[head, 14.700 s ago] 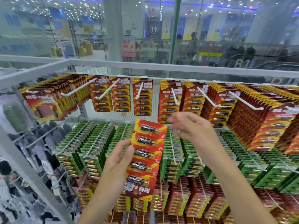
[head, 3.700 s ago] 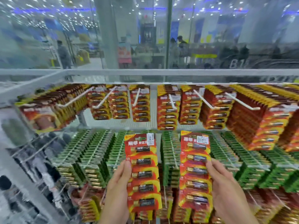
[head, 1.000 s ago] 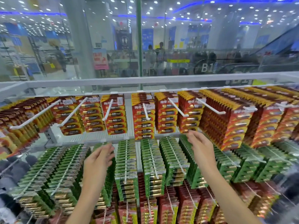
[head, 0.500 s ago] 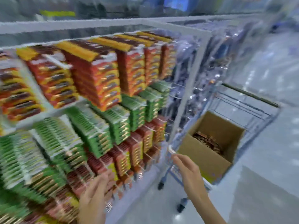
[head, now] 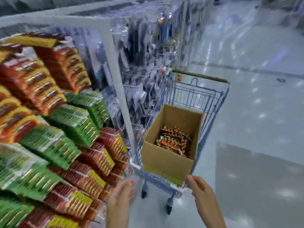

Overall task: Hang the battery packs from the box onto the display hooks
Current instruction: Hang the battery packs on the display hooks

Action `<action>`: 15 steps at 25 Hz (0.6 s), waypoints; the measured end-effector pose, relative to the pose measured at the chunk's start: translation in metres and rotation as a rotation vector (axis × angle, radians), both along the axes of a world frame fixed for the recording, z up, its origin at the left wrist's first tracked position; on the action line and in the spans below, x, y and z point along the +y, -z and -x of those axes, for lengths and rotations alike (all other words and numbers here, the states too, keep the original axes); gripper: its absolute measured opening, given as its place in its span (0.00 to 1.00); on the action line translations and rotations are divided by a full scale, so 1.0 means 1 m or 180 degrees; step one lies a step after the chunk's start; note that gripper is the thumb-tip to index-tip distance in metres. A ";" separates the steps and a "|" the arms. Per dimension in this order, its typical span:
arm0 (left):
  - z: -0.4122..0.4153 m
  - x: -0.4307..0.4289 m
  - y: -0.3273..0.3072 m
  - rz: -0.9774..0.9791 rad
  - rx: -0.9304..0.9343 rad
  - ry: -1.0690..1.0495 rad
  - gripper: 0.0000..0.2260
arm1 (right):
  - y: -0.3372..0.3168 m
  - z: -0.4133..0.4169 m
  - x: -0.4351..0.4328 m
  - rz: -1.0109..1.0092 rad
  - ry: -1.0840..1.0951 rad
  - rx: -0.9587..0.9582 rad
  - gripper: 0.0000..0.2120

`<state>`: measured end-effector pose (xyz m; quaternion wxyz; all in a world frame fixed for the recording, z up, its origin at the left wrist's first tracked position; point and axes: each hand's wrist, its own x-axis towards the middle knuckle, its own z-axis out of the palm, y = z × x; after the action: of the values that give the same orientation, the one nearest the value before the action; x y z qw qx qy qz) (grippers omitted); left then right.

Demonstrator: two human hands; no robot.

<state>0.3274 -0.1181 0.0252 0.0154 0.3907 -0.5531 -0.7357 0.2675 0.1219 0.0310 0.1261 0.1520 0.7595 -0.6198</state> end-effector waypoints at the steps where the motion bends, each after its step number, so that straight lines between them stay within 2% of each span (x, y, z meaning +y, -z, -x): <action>1: 0.013 0.009 -0.001 0.0121 0.0010 0.0124 0.13 | 0.004 0.007 0.006 -0.0022 0.0053 -0.0111 0.08; 3: 0.043 0.027 -0.005 0.0245 0.0049 0.0152 0.06 | 0.012 0.023 0.013 -0.0001 0.0246 -0.0309 0.07; 8: 0.149 0.056 0.003 0.0054 -0.0134 0.0094 0.05 | 0.025 0.080 0.020 0.0153 0.0801 -0.0541 0.03; 11: 0.218 0.059 0.033 0.0113 -0.0164 0.0317 0.07 | 0.026 0.119 0.014 0.0084 0.0877 -0.0688 0.02; 15: 0.315 0.054 0.104 0.0223 -0.0587 0.0641 0.09 | 0.020 0.170 0.001 -0.0099 0.0922 -0.0760 0.02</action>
<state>0.0119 -0.0641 -0.0788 -0.0957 0.3984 -0.6140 -0.6747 0.0975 0.1230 0.0111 0.1224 0.3342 0.7188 -0.5972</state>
